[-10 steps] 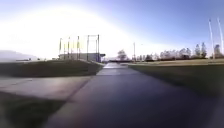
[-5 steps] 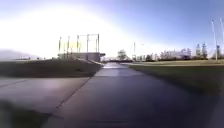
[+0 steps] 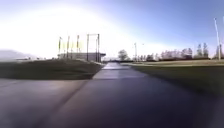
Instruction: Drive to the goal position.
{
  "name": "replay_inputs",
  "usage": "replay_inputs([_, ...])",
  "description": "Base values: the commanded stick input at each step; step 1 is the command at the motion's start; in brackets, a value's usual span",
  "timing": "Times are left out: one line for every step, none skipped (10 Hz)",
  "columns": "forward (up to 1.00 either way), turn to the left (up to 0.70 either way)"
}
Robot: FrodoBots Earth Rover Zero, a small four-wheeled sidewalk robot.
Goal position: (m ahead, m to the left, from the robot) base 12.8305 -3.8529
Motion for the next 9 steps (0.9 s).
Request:
replay_inputs([1.00, -0.04])
replay_inputs([1.00, -0.09])
replay_inputs([1.00, -0.12])
replay_inputs([1.00, -0.12])
replay_inputs([1.00, -0.04])
replay_inputs([1.00, 0.00])
replay_inputs([1.00, 0.00])
replay_inputs([1.00, 0.00])
replay_inputs([1.00, 0.00])
